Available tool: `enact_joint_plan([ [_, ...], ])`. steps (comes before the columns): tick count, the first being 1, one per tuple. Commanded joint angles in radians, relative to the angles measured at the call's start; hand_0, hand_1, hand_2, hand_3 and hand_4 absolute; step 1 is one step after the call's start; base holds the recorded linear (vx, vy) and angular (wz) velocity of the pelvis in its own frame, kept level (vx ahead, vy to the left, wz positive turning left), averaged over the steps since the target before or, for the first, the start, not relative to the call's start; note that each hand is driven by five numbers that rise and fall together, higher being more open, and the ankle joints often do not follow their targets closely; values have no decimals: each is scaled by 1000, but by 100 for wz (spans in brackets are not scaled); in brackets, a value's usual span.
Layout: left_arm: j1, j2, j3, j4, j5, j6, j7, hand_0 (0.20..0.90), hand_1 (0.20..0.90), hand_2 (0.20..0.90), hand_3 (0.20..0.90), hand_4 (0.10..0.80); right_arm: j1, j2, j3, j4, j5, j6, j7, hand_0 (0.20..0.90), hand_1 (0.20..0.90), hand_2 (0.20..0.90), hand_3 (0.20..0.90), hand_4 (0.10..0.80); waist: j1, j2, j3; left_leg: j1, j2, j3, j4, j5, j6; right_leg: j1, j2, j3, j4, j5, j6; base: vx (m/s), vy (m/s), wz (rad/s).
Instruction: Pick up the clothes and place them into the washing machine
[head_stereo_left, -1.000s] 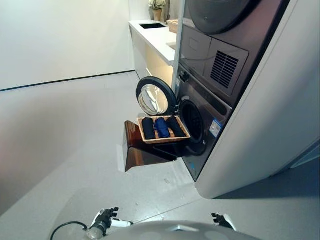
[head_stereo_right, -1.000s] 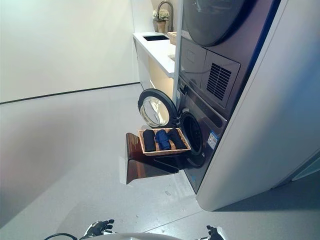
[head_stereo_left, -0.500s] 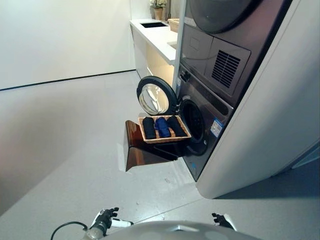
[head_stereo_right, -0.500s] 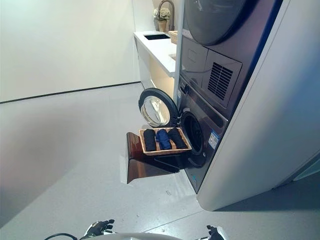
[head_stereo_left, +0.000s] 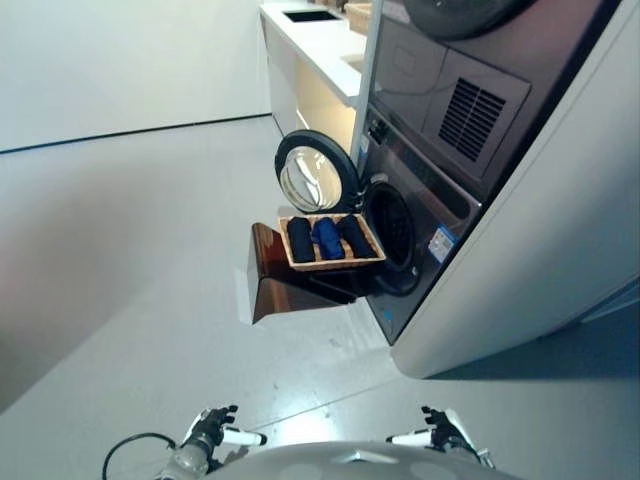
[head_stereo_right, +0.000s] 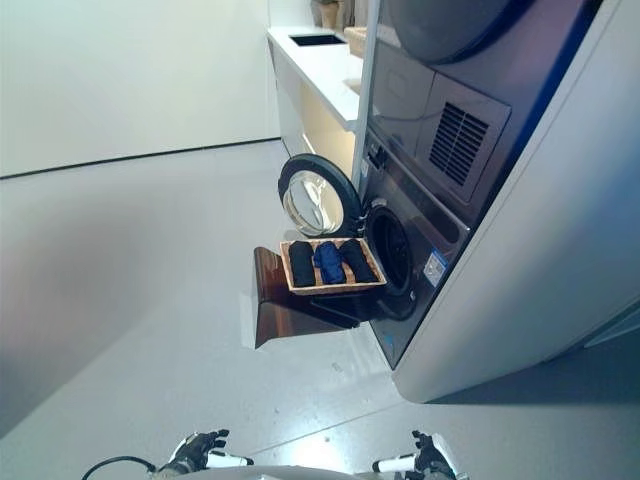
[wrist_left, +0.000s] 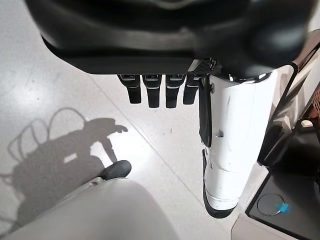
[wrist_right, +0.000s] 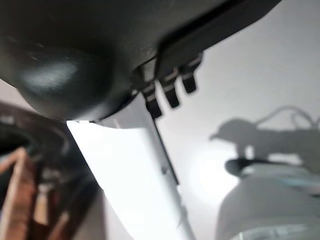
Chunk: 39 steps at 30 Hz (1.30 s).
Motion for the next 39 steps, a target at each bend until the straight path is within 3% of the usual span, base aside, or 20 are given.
enact_joint_plan([
  [1,-46,-10,23,25,16,-24,10,900,900,900,900,800,7,-38,17,32,-3,6,-23,900,900,900,900,800,-4,-2,-14,40,-25,-18,59,-115,-63,-27,6,19,-128,127,-1,267,-30,34],
  [3,-51,-6,21,24,18,-31,25,900,900,900,900,800,1,-37,14,30,-3,7,-27,900,900,900,900,800,-15,-13,-8,86,-31,-44,46,-146,-76,-57,-27,-8,-269,191,12,363,-102,32],
  [4,-53,0,21,22,14,-36,36,900,900,900,900,800,2,-34,11,20,-6,8,-30,900,900,900,900,800,-34,-23,-2,137,-28,-68,37,-177,-90,-97,-49,-10,-384,259,29,465,-124,37],
  [5,-54,0,22,21,8,-37,41,900,900,900,900,800,2,-30,9,15,-8,10,-31,900,900,900,900,800,-45,-24,-1,163,-22,-81,36,-193,-94,-115,-50,-3,-428,286,36,469,-116,40],
  [10,-44,-8,26,18,-13,-39,55,900,900,900,900,800,15,-26,10,-18,-24,14,-28,900,900,900,900,800,-66,-23,-10,238,5,-126,37,-242,-105,-144,-25,-3,-465,342,46,295,-96,33],
  [12,-36,-18,22,22,-20,-38,58,900,900,900,900,800,33,-22,9,-29,-28,14,-27,900,900,900,900,800,-85,-20,-40,270,36,-153,22,-245,-123,-139,2,38,-454,340,31,445,-247,66],
  [15,-29,-36,28,23,-59,-50,75,900,900,900,900,800,30,-29,21,-59,-32,4,-29,900,900,900,900,800,-85,5,-68,244,84,-169,93,-192,-151,-131,43,32,-436,323,10,289,-234,103],
  [18,-32,-43,27,11,-76,-51,80,900,900,900,900,800,16,-42,40,-78,-24,-9,-31,900,900,900,900,800,-79,18,-72,165,105,-171,266,-60,-191,-87,88,26,-431,276,-33,217,-236,3],
  [21,-53,-50,28,-17,-103,-59,86,900,900,900,900,800,4,-48,49,-87,7,-17,-33,900,900,900,900,800,-64,-4,-51,32,94,-156,563,89,-214,14,106,32,-465,223,-82,235,-299,-8],
  [22,-60,-48,33,-54,-130,-76,86,900,900,900,900,800,3,-49,61,-96,15,-20,-40,900,900,900,900,800,-43,-36,-27,-37,56,-151,720,126,-204,74,103,50,-479,196,-106,232,-295,6],
  [23,-61,-48,33,-54,-131,-76,85,900,900,900,900,800,2,-49,61,-96,15,-20,-40,900,900,900,900,800,-43,-34,-25,-39,57,-151,727,122,-204,75,105,49,-479,197,-106,218,-284,17],
  [25,-59,-47,44,-83,-161,-96,96,900,900,900,900,800,-4,-47,77,-102,18,-23,-50,900,900,900,900,800,-18,-66,-5,-124,47,-132,815,142,-188,119,99,66,-488,180,-117,174,-200,-14],
  [26,-54,-47,49,-86,-171,-101,101,900,900,900,900,800,-12,-42,87,-99,20,-22,-59,900,900,900,900,800,8,-66,9,-193,54,-123,813,108,-173,142,111,84,-486,167,-122,196,-164,-34],
  [27,-49,-46,55,-87,-178,-105,106,900,900,900,900,800,-17,-37,95,-100,24,-24,-63,900,900,900,900,800,16,-82,11,-237,41,-112,783,108,-165,154,103,91,-486,160,-123,197,-109,-32],
  [29,-37,-42,68,-74,-188,-107,115,900,900,900,900,800,-25,-31,113,-98,26,-31,-69,900,900,900,900,800,49,-85,23,-315,62,-79,683,94,-156,192,119,118,-492,142,-118,247,-51,-18],
  [32,-26,-36,98,-24,-191,-104,139,900,900,900,900,800,-33,-23,137,-92,16,-34,-81,900,900,900,900,800,84,-65,24,-363,109,-74,381,131,-172,246,146,144,-508,97,-98,337,45,-19],
  [35,-14,-31,120,2,-193,-100,146,900,900,900,900,800,-31,-28,153,-114,12,-38,-90,900,900,900,900,800,115,-42,25,-338,111,-109,130,200,-190,313,156,184,-532,63,-78,358,88,-48],
  [38,-4,-33,134,20,-196,-94,147,900,900,900,900,800,-32,-33,153,-138,15,-36,-86,900,900,900,900,800,123,-25,12,-327,117,-75,47,224,-200,350,146,198,-536,36,-56,280,103,-50],
  [39,-3,-33,141,28,-197,-94,148,900,900,900,900,800,-38,-30,153,-138,15,-33,-83,900,900,900,900,800,132,-20,3,-316,113,-90,39,221,-194,358,142,210,-535,30,-53,254,134,-61],
])
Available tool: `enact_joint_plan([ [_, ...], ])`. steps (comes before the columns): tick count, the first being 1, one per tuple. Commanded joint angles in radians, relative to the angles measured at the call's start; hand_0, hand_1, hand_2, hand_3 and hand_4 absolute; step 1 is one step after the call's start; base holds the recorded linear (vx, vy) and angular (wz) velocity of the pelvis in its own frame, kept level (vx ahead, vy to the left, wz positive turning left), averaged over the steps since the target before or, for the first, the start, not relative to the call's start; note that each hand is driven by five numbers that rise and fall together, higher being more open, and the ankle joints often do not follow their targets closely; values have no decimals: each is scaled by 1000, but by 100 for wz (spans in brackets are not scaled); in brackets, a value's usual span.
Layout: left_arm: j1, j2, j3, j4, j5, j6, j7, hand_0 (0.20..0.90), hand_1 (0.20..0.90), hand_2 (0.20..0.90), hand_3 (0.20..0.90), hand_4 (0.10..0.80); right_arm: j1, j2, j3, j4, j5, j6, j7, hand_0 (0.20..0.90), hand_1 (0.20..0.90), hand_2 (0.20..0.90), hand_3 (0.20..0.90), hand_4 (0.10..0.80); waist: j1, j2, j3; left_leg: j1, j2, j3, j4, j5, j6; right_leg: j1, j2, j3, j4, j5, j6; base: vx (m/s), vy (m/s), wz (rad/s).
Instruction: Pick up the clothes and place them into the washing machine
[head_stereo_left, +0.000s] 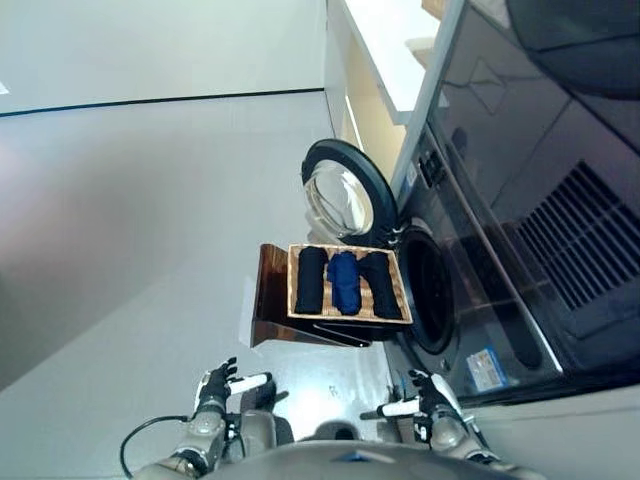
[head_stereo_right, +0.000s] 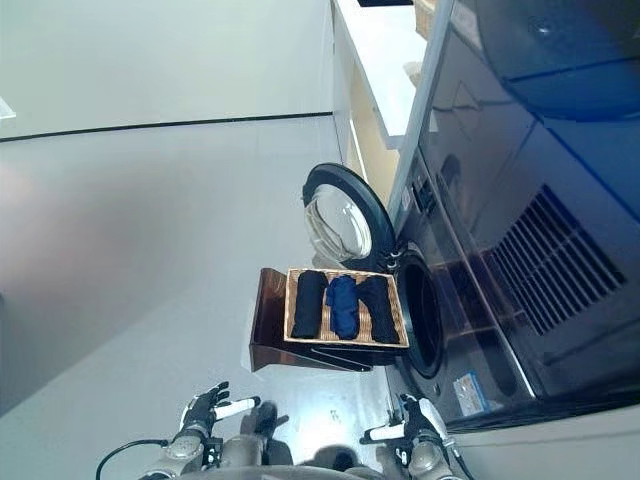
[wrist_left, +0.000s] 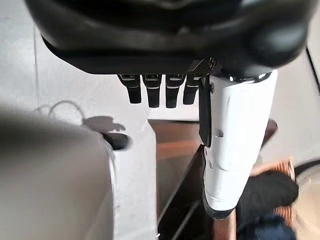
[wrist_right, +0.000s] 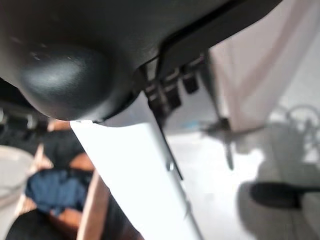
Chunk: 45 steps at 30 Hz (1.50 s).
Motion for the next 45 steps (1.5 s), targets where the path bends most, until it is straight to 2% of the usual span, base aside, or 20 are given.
enact_joint_plan([
  [1,51,39,-20,42,26,-20,27,900,900,900,900,800,-24,-17,1,-63,3,-34,-34,900,900,900,900,800,32,-11,-63,-25,-15,-11,0,106,47,35,-8,33,0,-23,72,243,141,-65],
  [4,45,45,-23,14,24,-27,23,900,900,900,900,800,-24,-12,-4,-65,5,-32,-27,900,900,900,900,800,31,-17,-86,-10,-32,6,32,76,57,57,-46,30,13,-44,92,220,176,-72],
  [9,26,64,-14,-5,28,-32,18,900,900,900,900,800,-37,9,-28,-48,16,-30,-16,900,900,900,900,800,47,-42,-120,-11,-92,50,108,-10,100,41,-116,22,144,-38,138,203,165,3],
  [11,21,68,-16,-9,32,-30,18,900,900,900,900,800,-41,9,-37,-52,26,-31,-13,900,900,900,900,800,48,-41,-121,-5,-101,57,115,-25,110,15,-120,22,215,-21,148,97,115,-13],
  [14,11,84,-31,-10,41,-26,17,900,900,900,900,800,-62,8,-44,-74,41,-34,-16,900,900,900,900,800,25,-19,-87,33,-109,52,124,-49,138,-111,-91,29,443,92,165,64,130,-1],
  [16,8,90,-30,-4,47,-18,11,900,900,900,900,800,-73,4,-55,-79,48,-34,-18,900,900,900,900,800,11,7,-64,71,-104,44,116,-65,148,-180,-88,-44,497,72,154,158,131,8],
  [17,19,92,-23,15,53,-14,8,900,900,900,900,800,-79,2,-71,-78,60,-30,-19,900,900,900,900,800,17,15,-71,113,-100,52,94,-84,141,-218,-127,-175,400,28,129,206,56,2],
  [18,20,92,-22,15,54,-14,8,900,900,900,900,800,-78,2,-71,-79,60,-30,-19,900,900,900,900,800,10,15,-64,122,-101,45,92,-86,140,-206,-128,-183,399,23,128,254,-33,-10],
  [19,32,91,-16,26,58,-13,3,900,900,900,900,800,-78,-1,-80,-85,59,-28,-18,900,900,900,900,800,14,12,-69,143,-94,53,78,-100,130,-219,-161,-260,310,32,122,165,-111,-16],
  [20,40,90,-10,29,62,-12,1,900,900,900,900,800,-81,-4,-85,-86,60,-27,-17,900,900,900,900,800,15,2,-70,158,-94,57,70,-112,120,-215,-175,-300,226,54,123,226,-121,-25],
  [21,42,89,-14,34,57,-16,1,900,900,900,900,800,-89,-7,-80,-95,57,-27,-18,900,900,900,900,800,-4,0,-63,175,-92,48,61,-114,120,-245,-167,-241,209,77,124,191,-105,-16],
  [22,43,92,-6,33,58,-17,2,900,900,900,900,800,-95,-11,-85,-90,60,-26,-15,900,900,900,900,800,-2,-8,-60,180,-93,45,59,-112,115,-218,-169,-219,184,74,133,221,-110,4],
  [24,48,92,-5,26,62,-18,6,900,900,900,900,800,-100,-13,-90,-82,65,-23,-21,900,900,900,900,800,10,-21,-71,190,-85,49,22,-107,107,-195,-169,-237,140,84,137,152,-94,40],
  [26,70,68,-21,10,65,-19,-7,900,900,900,900,800,-107,-23,-115,-74,92,-27,-32,900,900,900,900,800,17,-24,-87,190,-70,46,-8,-98,90,-160,-166,-285,98,81,137,142,-104,31],
  [28,73,63,-25,8,65,-19,-9,900,900,900,900,800,-112,-29,-121,-70,101,-29,-35,900,900,900,900,800,17,-23,-85,184,-68,39,-2,-99,86,-155,-164,-294,94,77,135,57,-88,27],
  [29,70,56,-38,0,61,-19,-13,900,900,900,900,800,-132,-40,-135,-68,130,-33,-46,900,900,900,900,800,22,-23,-62,147,-65,35,38,-107,74,-157,-165,-316,98,70,128,-26,-63,31],
  [33,64,46,-71,-39,33,-31,-15,900,900,900,900,800,-191,-74,-166,-84,196,-47,-78,900,900,900,900,800,15,-6,-6,55,-67,38,98,-102,60,-198,-174,-352,112,70,122,-161,-58,48],
  [36,43,47,-97,-52,-2,-48,1,900,900,900,900,800,-295,-101,-164,-82,255,-57,-107,900,900,900,900,800,8,21,37,-28,-75,35,112,-89,67,-307,-181,-337,151,76,122,-293,37,12],
  [38,17,52,-112,-69,-42,-59,22,900,900,900,900,800,-386,-114,-150,-72,297,-59,-137,900,900,900,900,800,12,38,72,-97,-77,44,108,-71,76,-415,-186,-302,199,85,122,-238,76,-19],
  [45,5,68,-134,-189,-118,-92,44,900,900,900,900,800,-549,-163,-148,-24,360,-58,-210,900,900,900,900,800,38,66,133,-214,-88,47,140,-54,76,-532,-200,-290,244,90,123,-98,30,-12],
])
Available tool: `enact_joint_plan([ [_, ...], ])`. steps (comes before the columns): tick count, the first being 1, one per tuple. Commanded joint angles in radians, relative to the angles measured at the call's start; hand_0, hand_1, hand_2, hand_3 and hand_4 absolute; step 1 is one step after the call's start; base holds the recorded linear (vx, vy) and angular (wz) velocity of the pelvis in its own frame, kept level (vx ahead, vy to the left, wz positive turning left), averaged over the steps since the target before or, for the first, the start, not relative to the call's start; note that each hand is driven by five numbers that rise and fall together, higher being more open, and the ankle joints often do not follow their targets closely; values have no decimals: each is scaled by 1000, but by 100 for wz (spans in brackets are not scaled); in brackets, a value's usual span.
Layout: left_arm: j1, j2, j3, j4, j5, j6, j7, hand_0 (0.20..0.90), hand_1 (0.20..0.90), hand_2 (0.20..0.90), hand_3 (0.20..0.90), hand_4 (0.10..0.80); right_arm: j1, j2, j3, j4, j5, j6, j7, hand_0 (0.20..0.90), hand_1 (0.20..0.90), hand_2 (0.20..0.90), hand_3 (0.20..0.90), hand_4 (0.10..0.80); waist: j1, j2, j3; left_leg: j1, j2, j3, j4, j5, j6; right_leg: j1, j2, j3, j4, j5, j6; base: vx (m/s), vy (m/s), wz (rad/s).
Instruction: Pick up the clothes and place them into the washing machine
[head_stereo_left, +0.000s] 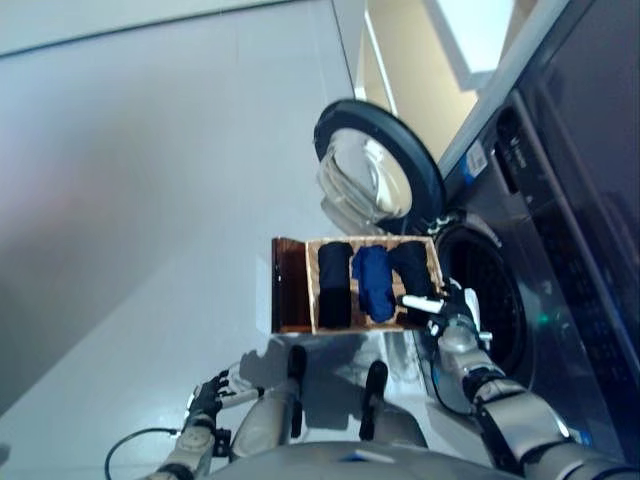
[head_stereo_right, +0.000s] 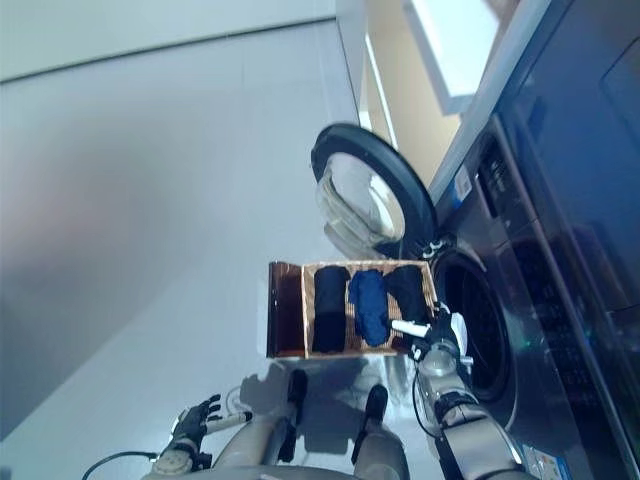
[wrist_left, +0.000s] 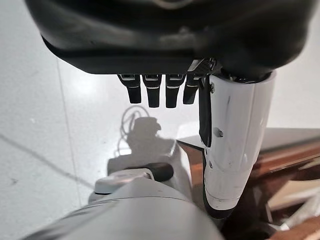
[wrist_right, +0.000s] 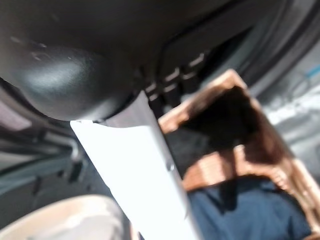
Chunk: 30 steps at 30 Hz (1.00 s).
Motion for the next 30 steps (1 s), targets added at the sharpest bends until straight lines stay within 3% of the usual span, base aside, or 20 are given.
enact_joint_plan([
  [1,-38,-3,-9,-73,-56,-64,38,900,900,900,900,800,-106,-80,8,-1,41,-55,-77,900,900,900,900,800,25,-5,20,-40,-6,6,75,-59,-57,-28,-64,19,36,16,28,-77,55,4],
  [15,-22,15,-57,-143,-97,-76,79,900,900,900,900,800,-411,-187,30,177,62,-27,-223,900,900,900,900,800,56,20,103,-180,-29,30,134,-72,-55,-168,-72,49,86,22,30,-15,56,0],
  [25,-76,2,-79,-157,-116,-85,122,900,900,900,900,800,-413,-172,67,221,24,-8,-251,900,900,900,900,800,42,16,128,-234,-46,42,194,-101,-50,-216,-62,72,118,15,19,3,25,-9],
  [30,-106,0,-50,-172,-133,-98,144,900,900,900,900,800,-371,-158,68,215,23,-13,-250,900,900,900,900,800,29,14,131,-319,-50,36,323,-150,-49,-295,-60,83,227,-23,3,-19,-5,1],
])
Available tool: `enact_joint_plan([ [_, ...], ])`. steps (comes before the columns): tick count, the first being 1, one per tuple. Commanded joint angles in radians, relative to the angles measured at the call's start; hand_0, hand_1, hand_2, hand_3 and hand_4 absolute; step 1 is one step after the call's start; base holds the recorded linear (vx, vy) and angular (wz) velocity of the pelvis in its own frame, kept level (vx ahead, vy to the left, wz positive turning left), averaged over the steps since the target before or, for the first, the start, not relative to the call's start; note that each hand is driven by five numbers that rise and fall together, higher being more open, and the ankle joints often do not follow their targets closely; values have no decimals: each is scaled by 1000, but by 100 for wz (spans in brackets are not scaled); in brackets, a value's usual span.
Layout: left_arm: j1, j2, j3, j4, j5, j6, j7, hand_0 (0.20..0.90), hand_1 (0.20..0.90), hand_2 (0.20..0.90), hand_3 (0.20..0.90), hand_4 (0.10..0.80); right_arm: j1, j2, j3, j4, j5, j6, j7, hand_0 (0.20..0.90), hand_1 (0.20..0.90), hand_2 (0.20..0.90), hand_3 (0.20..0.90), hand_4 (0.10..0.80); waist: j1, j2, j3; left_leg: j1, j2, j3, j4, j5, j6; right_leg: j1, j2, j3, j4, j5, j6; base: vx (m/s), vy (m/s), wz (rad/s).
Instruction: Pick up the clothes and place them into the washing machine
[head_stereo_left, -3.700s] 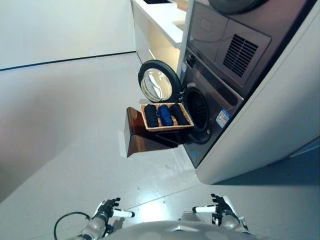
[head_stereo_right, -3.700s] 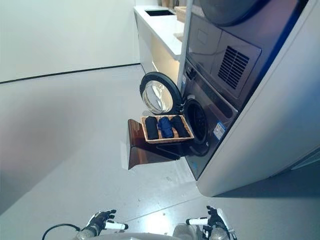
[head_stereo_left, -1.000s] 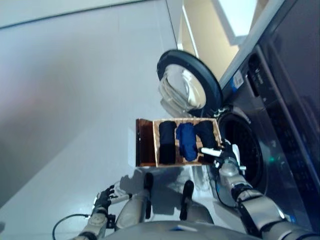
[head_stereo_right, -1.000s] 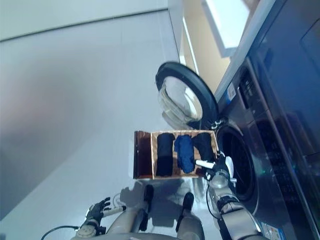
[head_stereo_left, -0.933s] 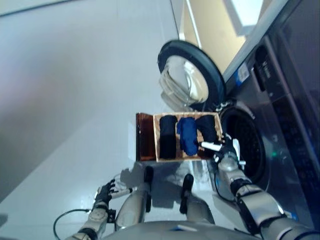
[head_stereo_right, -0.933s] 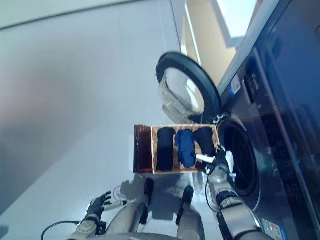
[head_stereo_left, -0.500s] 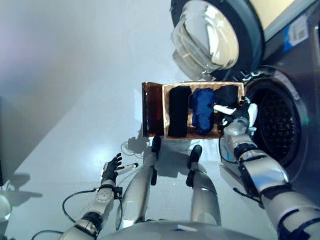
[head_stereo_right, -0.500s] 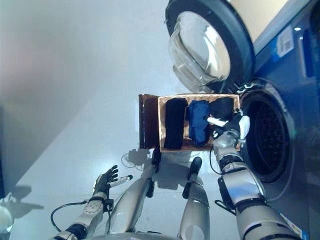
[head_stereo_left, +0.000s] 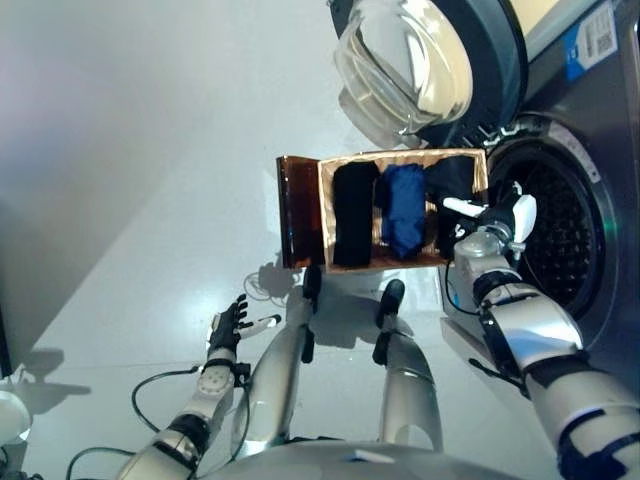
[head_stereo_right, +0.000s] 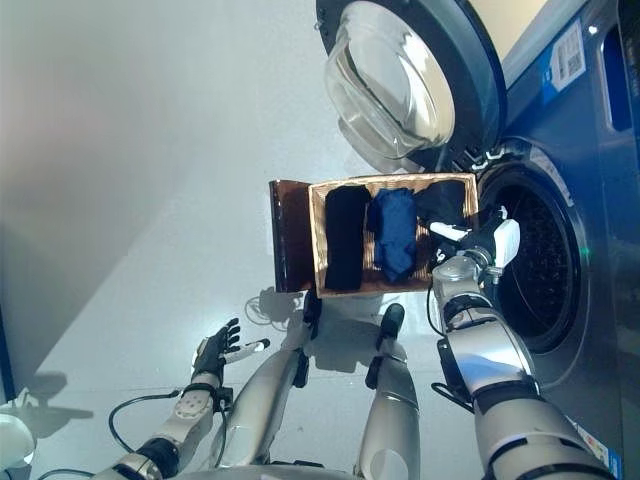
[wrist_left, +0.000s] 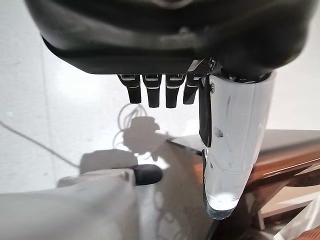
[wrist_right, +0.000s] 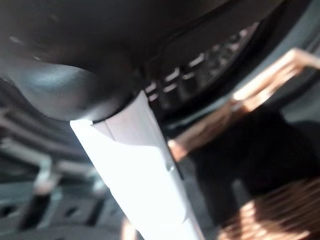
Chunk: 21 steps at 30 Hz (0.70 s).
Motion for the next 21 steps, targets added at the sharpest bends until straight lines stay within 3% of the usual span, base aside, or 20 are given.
enact_joint_plan([
  [1,54,8,34,-30,-18,-38,45,900,900,900,900,800,26,-67,39,-10,-28,-18,-51,900,900,900,900,800,-5,-4,-32,-103,-24,-6,217,-141,-82,-28,-29,13,69,-2,-6,-27,-12,6],
  [6,81,9,55,-80,-27,-47,39,900,900,900,900,800,40,-75,40,-6,-25,-19,-55,900,900,900,900,800,0,7,-43,-176,-21,-7,275,-158,-79,-91,-26,11,118,-25,-11,3,-18,6],
  [7,90,7,56,-92,-29,-48,37,900,900,900,900,800,39,-77,41,-4,-26,-18,-57,900,900,900,900,800,5,11,-48,-179,-19,-14,295,-200,-81,-99,-24,18,143,-65,-5,92,-18,10],
  [12,120,12,47,-160,-27,-52,29,900,900,900,900,800,19,-96,46,25,-36,-14,-68,900,900,900,900,800,22,28,-51,-223,-23,-15,304,-198,-76,-143,-26,18,167,-77,-10,14,0,3],
  [13,126,14,43,-168,-26,-53,27,900,900,900,900,800,11,-105,52,36,-43,-12,-66,812,812,812,812,737,28,31,-51,-234,-26,-17,309,-197,-73,-152,-27,18,170,-78,-10,0,0,0],
  [15,132,16,36,-176,-20,-53,24,900,900,900,900,800,-4,-121,57,54,-53,-8,-63,744,744,744,744,688,37,36,-52,-245,-28,-18,311,-197,-70,-163,-31,18,175,-81,-10,0,0,0],
  [18,144,23,21,-197,-6,-55,25,900,900,900,900,800,-24,-150,65,83,-71,0,-63,711,711,711,711,665,54,46,-51,-260,-34,-22,316,-196,-63,-175,-38,14,185,-83,-10,0,0,0],
  [21,142,29,7,-206,3,-57,30,900,900,900,900,800,-59,-184,77,110,-88,10,-65,540,540,540,540,543,66,56,-53,-268,-40,-25,306,-190,-63,-184,-47,15,182,-81,-8,7,21,5],
])
